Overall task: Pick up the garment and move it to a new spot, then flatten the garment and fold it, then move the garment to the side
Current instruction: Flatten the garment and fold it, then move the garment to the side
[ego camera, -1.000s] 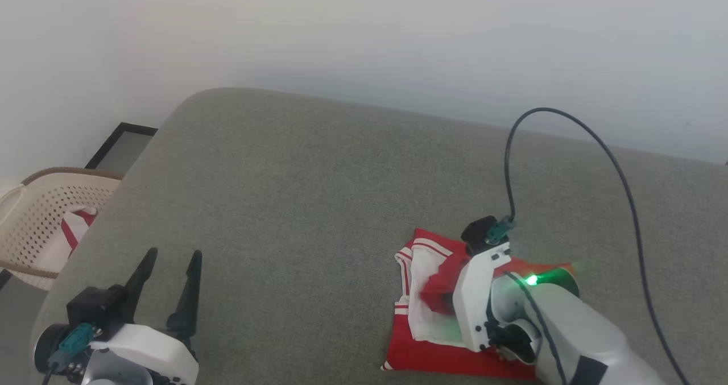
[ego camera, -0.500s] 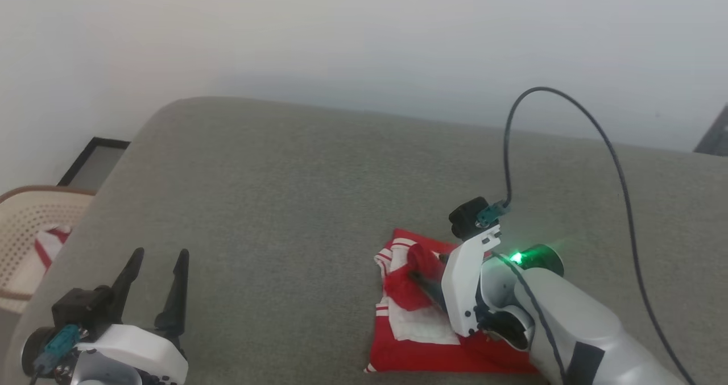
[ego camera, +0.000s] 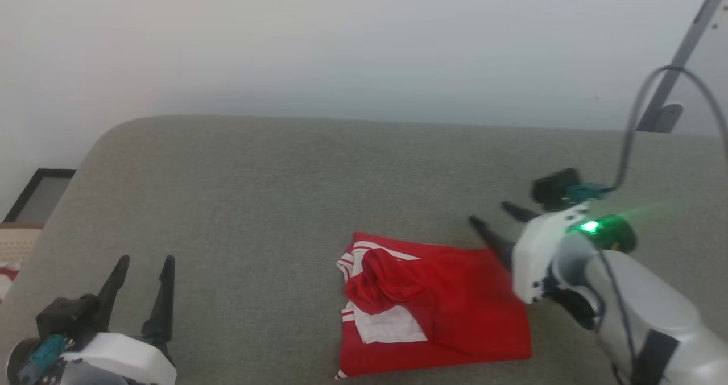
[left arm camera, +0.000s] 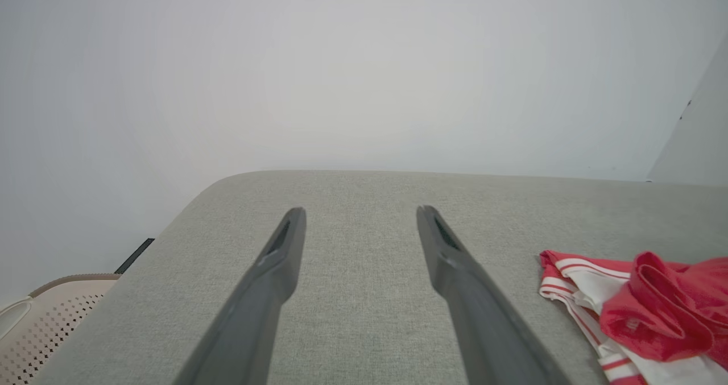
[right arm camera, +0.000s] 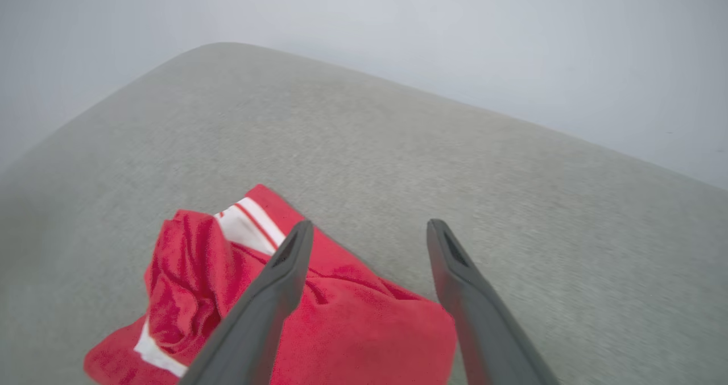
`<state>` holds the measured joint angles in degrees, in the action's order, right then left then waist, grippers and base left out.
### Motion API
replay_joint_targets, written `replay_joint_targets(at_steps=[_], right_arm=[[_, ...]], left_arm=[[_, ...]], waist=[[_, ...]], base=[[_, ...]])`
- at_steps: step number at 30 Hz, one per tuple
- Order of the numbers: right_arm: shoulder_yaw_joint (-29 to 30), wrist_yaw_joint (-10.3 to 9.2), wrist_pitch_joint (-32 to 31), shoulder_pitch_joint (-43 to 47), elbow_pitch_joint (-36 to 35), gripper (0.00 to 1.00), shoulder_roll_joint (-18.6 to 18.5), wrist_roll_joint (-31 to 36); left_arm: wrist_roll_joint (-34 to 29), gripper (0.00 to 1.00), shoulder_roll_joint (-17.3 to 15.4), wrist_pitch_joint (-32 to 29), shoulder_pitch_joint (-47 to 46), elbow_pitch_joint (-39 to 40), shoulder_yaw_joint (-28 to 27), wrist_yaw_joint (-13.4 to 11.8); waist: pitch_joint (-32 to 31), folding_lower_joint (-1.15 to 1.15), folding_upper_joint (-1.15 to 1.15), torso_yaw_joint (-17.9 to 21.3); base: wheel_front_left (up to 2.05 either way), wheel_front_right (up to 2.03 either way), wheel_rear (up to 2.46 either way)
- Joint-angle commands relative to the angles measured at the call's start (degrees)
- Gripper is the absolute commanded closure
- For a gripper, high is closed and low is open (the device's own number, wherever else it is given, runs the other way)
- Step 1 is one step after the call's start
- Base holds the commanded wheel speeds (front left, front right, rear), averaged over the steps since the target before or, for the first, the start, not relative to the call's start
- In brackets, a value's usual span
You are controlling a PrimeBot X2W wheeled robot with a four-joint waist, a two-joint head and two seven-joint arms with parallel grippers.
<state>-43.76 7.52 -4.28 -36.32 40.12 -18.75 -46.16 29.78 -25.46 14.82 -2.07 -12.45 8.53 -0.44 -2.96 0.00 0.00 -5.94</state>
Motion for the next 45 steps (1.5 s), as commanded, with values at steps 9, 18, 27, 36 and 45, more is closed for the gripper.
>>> replay_joint_targets(at_steps=[9, 18, 27, 36, 45], right_arm=[[9.7, -0.07, 9.1, 5.9, -1.5, 0.00, -6.2, 2.8], [19.8, -0.06, 12.5, 13.1, -4.3, 0.00, -8.3, 5.5], [28.8, -0.06, 12.4, 20.0, -8.8, 0.00, -6.8, 9.1], [36.3, -0.06, 8.9, 25.6, -15.9, 0.00, -3.8, 14.3], [41.0, -0.06, 5.2, 29.1, -22.2, 0.00, -0.9, 18.1]], left_arm=[[0.0, 0.00, -0.5, 0.5, 2.7, 0.8, -2.0, -0.2], [0.0, 0.00, -0.5, 0.4, 4.5, 1.7, -3.8, -0.4], [-0.2, 0.00, -0.7, 0.4, 5.2, 2.0, -4.3, -0.2], [-0.4, 0.00, -1.1, 0.4, 4.7, 2.1, -4.1, 0.0], [-0.3, 0.00, -1.2, 0.4, 4.5, 2.2, -3.7, 0.0]], waist=[[-0.5, 0.00, 0.00, 3.4], [-0.5, 0.00, 0.00, 5.6], [-0.4, 0.00, 0.00, 6.9], [-0.2, 0.00, 0.00, 7.6], [-0.1, 0.00, 0.00, 7.5]], base=[[0.00, 0.00, 0.00], [0.00, 0.00, 0.00], [0.00, 0.00, 0.00], [0.00, 0.00, 0.00], [0.00, 0.00, 0.00]])
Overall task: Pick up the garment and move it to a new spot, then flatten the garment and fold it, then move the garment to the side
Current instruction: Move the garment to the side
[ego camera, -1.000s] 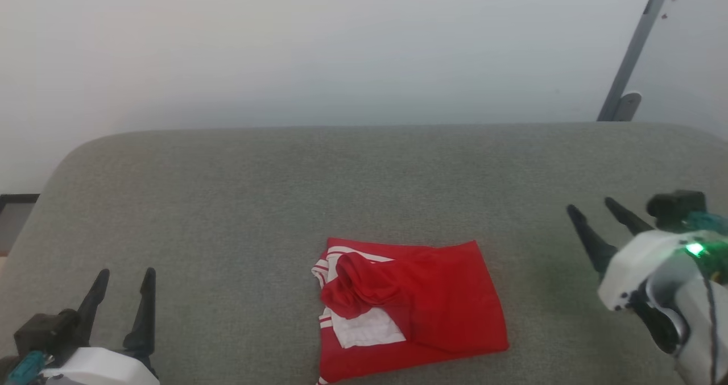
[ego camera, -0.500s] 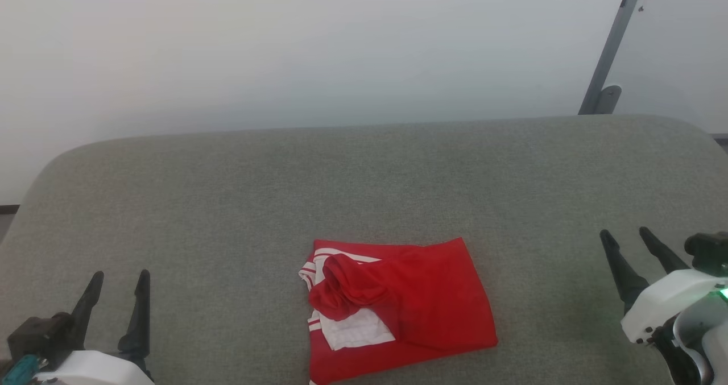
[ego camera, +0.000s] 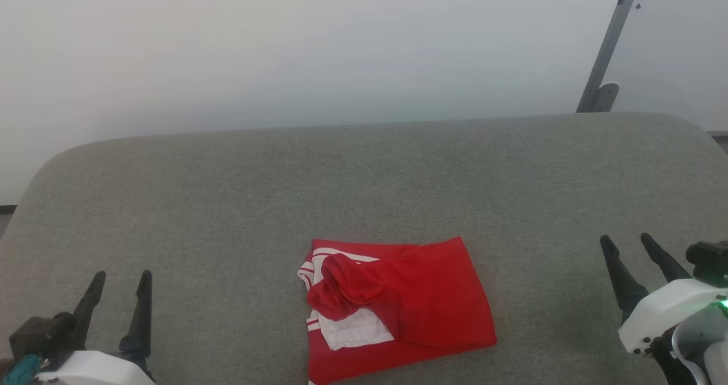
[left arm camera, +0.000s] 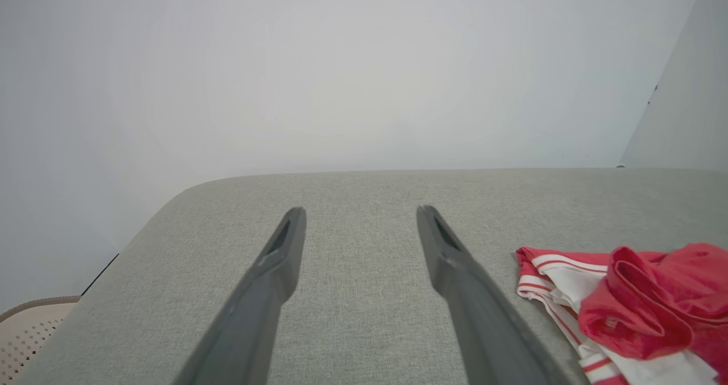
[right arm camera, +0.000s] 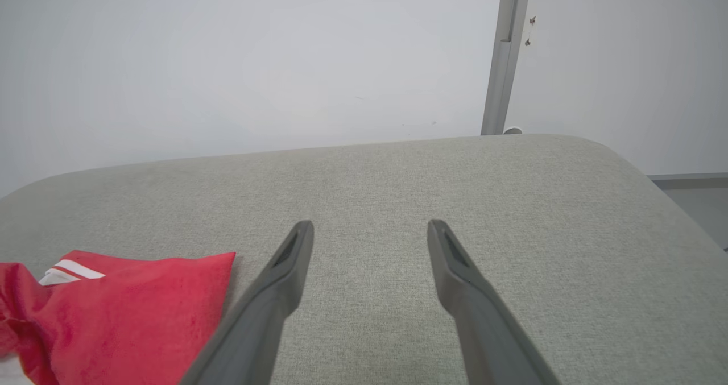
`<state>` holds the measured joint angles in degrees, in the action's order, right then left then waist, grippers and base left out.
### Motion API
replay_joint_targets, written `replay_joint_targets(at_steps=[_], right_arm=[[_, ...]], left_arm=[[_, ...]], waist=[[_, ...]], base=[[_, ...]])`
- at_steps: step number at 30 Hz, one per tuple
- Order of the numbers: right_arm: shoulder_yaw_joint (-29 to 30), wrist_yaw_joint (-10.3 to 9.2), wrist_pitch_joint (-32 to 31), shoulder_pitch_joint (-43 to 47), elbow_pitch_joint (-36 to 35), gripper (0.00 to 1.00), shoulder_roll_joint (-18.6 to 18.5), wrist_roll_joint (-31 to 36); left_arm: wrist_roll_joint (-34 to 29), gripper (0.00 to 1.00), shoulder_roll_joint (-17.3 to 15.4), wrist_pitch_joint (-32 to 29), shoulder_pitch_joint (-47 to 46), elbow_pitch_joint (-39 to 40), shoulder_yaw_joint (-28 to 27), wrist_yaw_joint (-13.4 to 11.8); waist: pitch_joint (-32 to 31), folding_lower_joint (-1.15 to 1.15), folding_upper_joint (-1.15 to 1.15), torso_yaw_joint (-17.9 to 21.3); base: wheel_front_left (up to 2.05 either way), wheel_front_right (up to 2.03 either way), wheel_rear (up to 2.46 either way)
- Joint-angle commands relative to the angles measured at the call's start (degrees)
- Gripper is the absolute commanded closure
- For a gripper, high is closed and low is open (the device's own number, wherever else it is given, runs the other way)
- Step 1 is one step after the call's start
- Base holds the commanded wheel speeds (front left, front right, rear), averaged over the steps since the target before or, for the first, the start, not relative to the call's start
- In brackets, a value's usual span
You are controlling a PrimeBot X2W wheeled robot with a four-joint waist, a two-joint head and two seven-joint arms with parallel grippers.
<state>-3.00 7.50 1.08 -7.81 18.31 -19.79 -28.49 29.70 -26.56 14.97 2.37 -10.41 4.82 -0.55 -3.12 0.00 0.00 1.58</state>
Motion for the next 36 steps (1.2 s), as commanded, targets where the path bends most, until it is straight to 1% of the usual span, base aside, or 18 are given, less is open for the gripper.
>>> replay_joint_targets(at_steps=[1, 10, 15, 32, 36], right_arm=[[0.6, -0.04, -0.5, 0.8, -0.9, 0.00, 0.4, 0.7], [2.7, -0.04, -2.9, 2.5, -4.8, 0.00, 2.2, 2.8], [3.1, -0.04, -3.5, 2.9, -5.8, 0.00, 2.6, 3.4], [3.3, -0.04, -4.5, 3.6, -6.9, 0.00, 3.4, 4.5], [2.4, -0.04, -5.1, 3.7, -6.9, 0.00, 3.6, 4.4]], left_arm=[[-0.1, 0.00, -0.1, 0.3, 0.0, 0.2, 0.0, 0.0], [0.2, 0.00, -0.2, 0.3, -0.2, 0.3, 0.4, -0.2], [0.2, 0.00, -0.2, 0.3, -0.4, 0.3, 0.7, -0.3], [0.6, 0.00, -0.5, 0.2, -0.8, 0.3, 1.2, -0.7], [0.6, 0.00, -0.6, 0.1, -1.0, 0.4, 1.4, -0.7]], waist=[[0.0, 0.00, 0.00, -0.1], [0.3, 0.00, 0.00, -0.3], [0.3, 0.00, 0.00, -0.5], [0.4, 0.00, 0.00, -1.0], [0.5, 0.00, 0.00, -1.5]], base=[[0.00, 0.00, 0.00], [0.00, 0.00, 0.00], [0.00, 0.00, 0.00], [0.00, 0.00, 0.00], [0.00, 0.00, 0.00]])
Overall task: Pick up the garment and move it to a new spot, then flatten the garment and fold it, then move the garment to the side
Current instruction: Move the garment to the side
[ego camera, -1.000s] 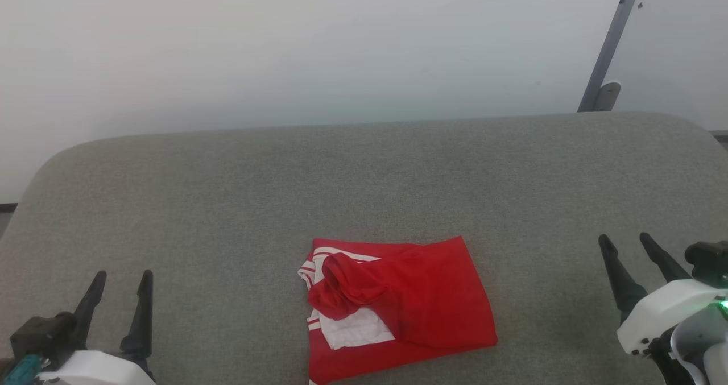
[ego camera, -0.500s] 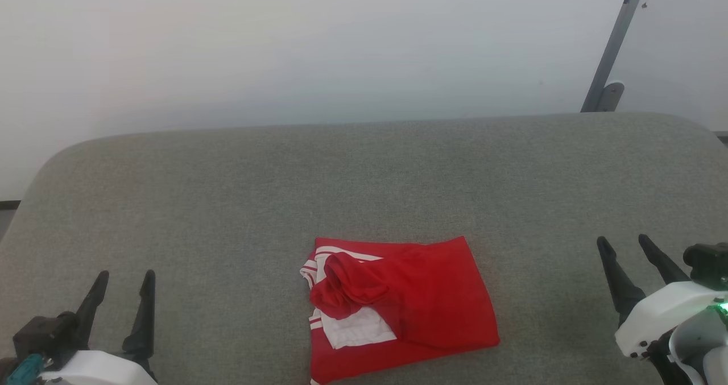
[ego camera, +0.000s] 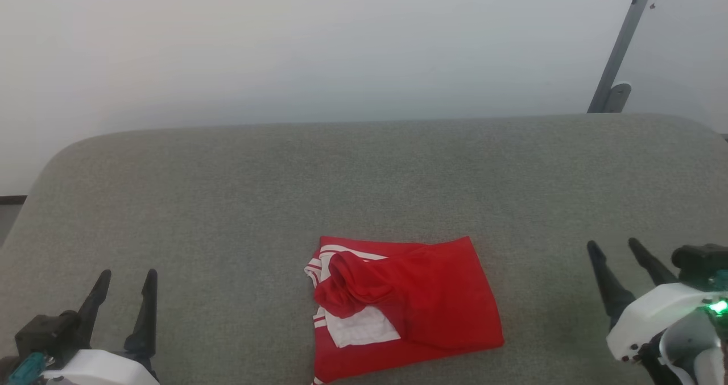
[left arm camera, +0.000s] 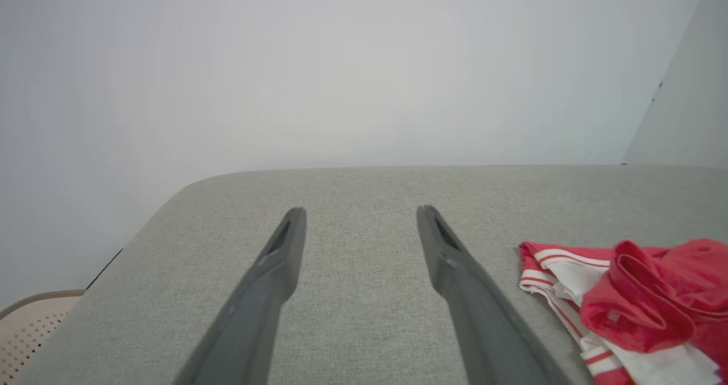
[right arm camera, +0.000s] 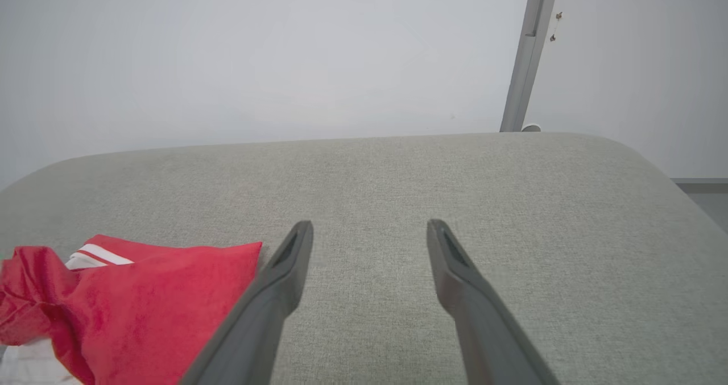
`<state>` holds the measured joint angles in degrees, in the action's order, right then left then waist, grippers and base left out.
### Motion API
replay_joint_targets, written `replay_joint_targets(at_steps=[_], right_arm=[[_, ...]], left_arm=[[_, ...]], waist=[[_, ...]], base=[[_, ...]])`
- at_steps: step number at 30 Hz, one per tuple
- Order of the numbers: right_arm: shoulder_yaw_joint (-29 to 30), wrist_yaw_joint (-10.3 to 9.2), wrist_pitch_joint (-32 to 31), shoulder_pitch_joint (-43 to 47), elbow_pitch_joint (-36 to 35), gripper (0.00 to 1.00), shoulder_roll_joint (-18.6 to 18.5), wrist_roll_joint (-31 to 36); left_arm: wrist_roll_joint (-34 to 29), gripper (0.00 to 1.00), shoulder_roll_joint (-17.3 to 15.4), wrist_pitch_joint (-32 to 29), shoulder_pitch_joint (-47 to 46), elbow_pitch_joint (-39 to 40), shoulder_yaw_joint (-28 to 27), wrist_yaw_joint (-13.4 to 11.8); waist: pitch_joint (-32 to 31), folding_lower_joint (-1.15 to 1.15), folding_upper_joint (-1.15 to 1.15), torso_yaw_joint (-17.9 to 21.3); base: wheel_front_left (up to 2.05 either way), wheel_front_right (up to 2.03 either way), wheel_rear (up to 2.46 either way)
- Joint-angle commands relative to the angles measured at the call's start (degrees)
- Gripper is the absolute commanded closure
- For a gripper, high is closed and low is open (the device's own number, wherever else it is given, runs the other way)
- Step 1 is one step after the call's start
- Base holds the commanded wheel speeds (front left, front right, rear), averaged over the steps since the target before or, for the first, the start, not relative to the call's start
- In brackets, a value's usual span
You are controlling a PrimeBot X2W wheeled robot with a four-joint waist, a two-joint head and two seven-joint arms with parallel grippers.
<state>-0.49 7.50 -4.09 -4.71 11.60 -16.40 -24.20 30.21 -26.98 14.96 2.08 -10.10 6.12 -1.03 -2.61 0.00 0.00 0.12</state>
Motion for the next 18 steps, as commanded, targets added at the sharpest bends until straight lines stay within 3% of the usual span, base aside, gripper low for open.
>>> replay_joint_targets(at_steps=[1, 18], right_arm=[[-0.5, -0.04, -0.2, 0.6, -0.2, 0.00, 0.2, 0.0], [-11.2, -0.04, -12.8, -4.2, 3.6, 0.00, -1.8, -4.5]], left_arm=[[0.1, 0.00, -0.2, 0.0, -0.7, 0.1, 0.0, -0.3], [-0.2, 0.00, 1.2, -0.4, -2.1, 0.6, 2.2, 0.1]], waist=[[0.1, 0.00, 0.00, -0.2], [4.0, 0.00, 0.00, -8.3]], base=[[0.00, 0.00, 0.00], [0.00, 0.00, 0.00]])
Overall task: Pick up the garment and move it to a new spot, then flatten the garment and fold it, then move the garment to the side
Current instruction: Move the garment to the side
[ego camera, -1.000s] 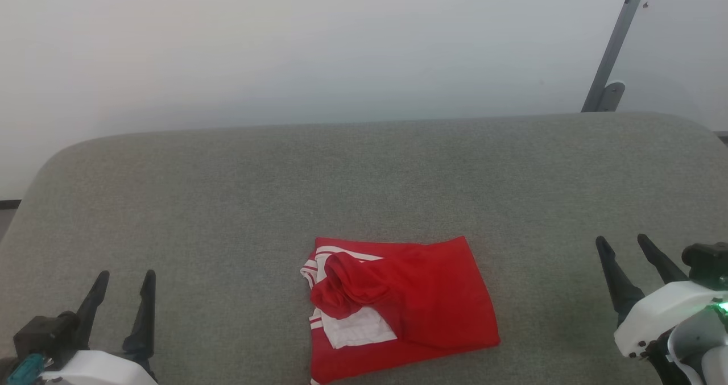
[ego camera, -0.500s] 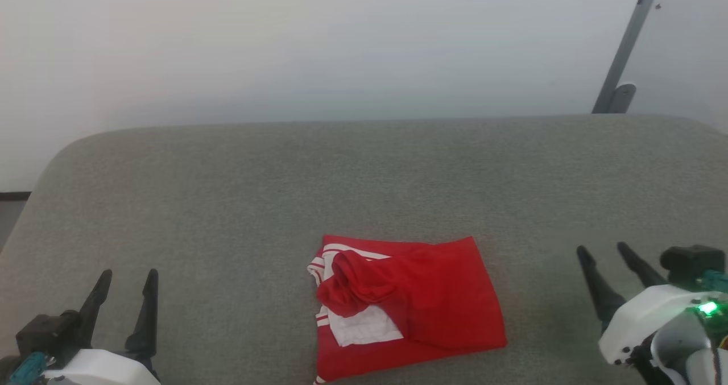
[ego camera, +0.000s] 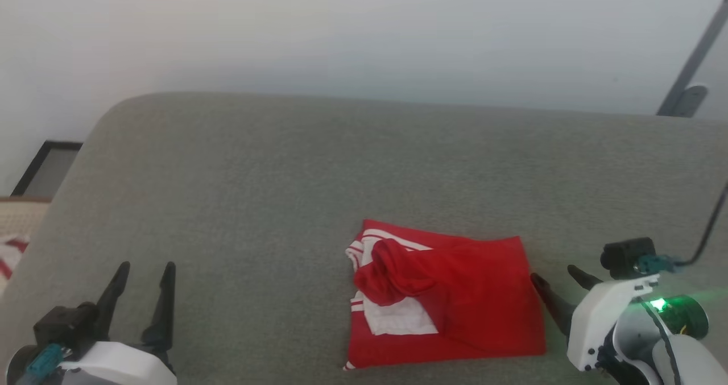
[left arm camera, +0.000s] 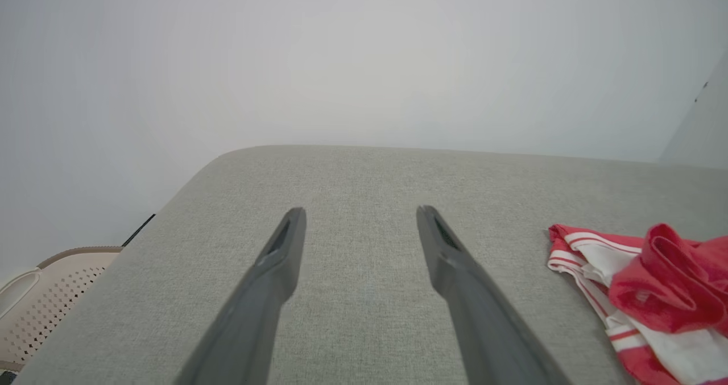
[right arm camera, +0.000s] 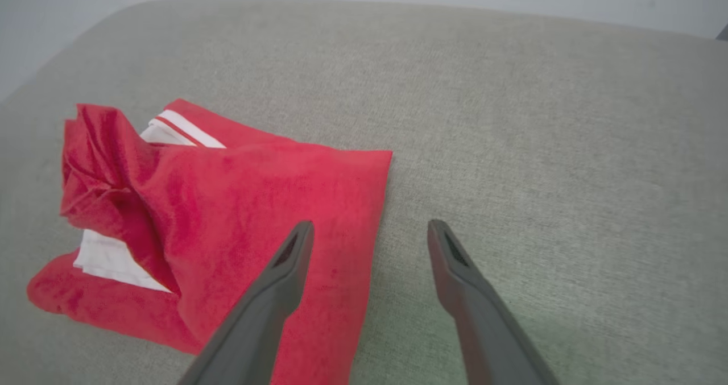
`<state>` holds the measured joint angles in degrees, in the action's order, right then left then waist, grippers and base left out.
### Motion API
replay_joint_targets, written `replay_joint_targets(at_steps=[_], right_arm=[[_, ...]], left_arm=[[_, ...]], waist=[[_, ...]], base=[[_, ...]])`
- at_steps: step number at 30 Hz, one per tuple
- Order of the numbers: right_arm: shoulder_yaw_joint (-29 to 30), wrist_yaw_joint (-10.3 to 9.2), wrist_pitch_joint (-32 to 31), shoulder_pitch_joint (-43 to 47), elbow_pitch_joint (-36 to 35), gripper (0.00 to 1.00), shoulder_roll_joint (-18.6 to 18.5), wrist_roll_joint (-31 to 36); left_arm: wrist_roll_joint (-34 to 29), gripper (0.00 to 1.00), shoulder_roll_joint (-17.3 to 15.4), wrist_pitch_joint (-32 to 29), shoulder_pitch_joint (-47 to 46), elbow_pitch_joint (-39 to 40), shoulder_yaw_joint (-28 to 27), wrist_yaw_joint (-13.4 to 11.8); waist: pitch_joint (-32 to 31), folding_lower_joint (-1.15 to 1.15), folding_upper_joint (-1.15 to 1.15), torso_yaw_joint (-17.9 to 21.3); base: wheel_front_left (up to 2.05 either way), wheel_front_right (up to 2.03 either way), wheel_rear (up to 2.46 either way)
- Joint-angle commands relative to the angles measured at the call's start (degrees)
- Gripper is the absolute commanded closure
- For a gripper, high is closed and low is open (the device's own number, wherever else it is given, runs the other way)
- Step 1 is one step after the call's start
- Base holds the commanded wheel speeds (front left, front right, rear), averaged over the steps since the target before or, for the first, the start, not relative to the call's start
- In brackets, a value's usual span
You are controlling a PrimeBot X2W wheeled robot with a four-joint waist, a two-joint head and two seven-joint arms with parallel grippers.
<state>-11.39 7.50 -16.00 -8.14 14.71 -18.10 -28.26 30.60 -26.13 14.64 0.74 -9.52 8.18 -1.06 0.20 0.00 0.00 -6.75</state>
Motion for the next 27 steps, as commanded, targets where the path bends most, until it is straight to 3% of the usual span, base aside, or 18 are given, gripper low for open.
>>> replay_joint_targets(at_steps=[1, 20, 21, 22, 23, 27], right_arm=[[-0.7, -0.03, -1.7, -1.4, 1.0, 0.00, -0.4, -0.3], [-5.2, -0.04, -14.7, -8.8, 11.8, 0.00, -1.8, -0.7], [-5.6, -0.04, -15.2, -9.0, 12.0, 0.06, -1.8, -0.9], [-6.1, -0.04, -15.7, -9.3, 12.2, 0.73, -1.9, -1.0], [-6.6, -0.04, -15.9, -9.6, 12.3, 1.00, -2.1, -1.0], [-7.3, -0.10, -16.3, -10.7, 12.9, 1.00, -3.1, -1.2]], left_arm=[[-0.7, 0.00, 0.5, -0.1, -1.0, -0.1, 0.3, 0.2], [-1.6, 0.00, 3.5, 0.6, -5.3, -2.5, 1.6, 1.5], [-1.8, 0.00, 3.7, 0.6, -5.6, -2.5, 1.5, 1.6], [-1.9, 0.00, 3.8, 0.6, -5.8, -2.6, 1.5, 1.7], [-1.9, 0.00, 4.0, 0.6, -5.9, -2.7, 1.4, 1.7], [-2.4, 0.00, 4.3, 0.5, -6.1, -3.2, 1.1, 2.1]], waist=[[1.6, 0.00, 0.00, -2.0], [6.8, 0.00, 0.00, -7.6], [6.9, 0.00, 0.00, -7.7], [7.0, 0.00, 0.00, -7.8], [7.1, 0.00, 0.00, -7.8], [7.2, 0.00, 0.00, -7.8]], base=[[0.00, 0.00, 0.00], [0.00, 0.00, 0.00], [0.00, 0.00, 0.00], [0.00, 0.00, 0.00], [0.00, 0.00, 0.00], [0.00, 0.00, 0.00]])
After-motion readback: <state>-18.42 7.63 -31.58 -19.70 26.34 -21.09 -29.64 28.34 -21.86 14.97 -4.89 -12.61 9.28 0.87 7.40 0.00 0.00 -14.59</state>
